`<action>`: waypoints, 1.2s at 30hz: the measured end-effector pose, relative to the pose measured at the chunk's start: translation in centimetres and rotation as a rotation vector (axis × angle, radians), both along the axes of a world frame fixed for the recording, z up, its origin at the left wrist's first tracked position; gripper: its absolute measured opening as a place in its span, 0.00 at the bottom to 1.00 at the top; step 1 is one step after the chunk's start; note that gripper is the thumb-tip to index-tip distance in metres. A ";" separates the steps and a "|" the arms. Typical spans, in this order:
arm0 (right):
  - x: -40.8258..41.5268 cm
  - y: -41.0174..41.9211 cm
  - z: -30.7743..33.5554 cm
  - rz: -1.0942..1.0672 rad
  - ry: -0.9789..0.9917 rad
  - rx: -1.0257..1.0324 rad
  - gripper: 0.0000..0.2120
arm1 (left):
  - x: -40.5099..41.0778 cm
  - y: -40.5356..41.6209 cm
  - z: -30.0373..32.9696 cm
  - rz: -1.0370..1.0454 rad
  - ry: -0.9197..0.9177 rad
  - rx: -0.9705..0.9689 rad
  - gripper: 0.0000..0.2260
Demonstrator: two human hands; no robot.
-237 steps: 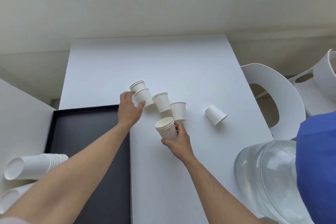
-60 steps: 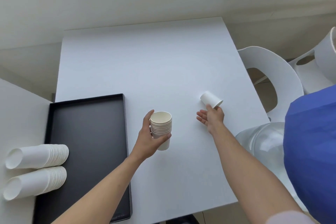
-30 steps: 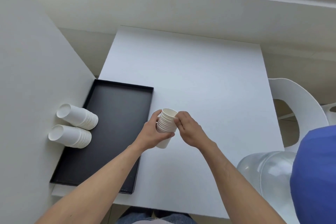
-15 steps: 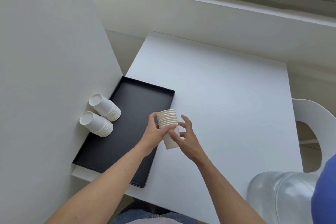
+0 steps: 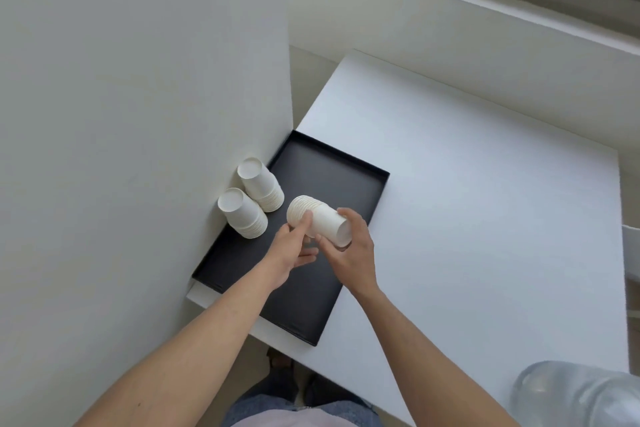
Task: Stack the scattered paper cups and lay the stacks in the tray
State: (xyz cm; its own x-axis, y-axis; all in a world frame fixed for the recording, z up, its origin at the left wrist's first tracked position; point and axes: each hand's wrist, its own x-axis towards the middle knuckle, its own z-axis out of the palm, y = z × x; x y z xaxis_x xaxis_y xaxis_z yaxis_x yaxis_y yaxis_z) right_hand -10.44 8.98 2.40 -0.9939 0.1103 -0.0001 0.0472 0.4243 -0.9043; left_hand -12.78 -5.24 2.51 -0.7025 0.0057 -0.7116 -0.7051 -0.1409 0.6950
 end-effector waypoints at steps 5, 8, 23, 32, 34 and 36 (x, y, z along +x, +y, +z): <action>-3.1 -2.7 -0.3 0.083 -0.077 0.098 0.28 | 1.0 -3.7 -0.2 -0.134 0.232 -0.560 0.16; -4.9 -4.4 -0.3 0.163 -0.163 0.178 0.28 | 1.1 -6.2 -0.3 -0.099 0.534 -0.827 0.07; -6.0 -9.9 -1.2 0.261 -0.128 0.197 0.28 | -0.2 -10.8 -0.7 -0.507 0.772 -1.297 0.31; -5.3 -10.1 -1.6 0.249 -0.165 0.228 0.44 | -0.1 -11.0 -0.8 -0.565 0.798 -1.323 0.33; -4.9 -9.9 -1.6 0.267 -0.171 0.188 0.50 | 0.1 -10.8 -0.8 -0.540 0.821 -1.296 0.32; -4.5 -9.9 -1.1 0.276 -0.151 0.176 0.55 | 0.3 -10.5 -0.1 -0.471 0.877 -1.261 0.29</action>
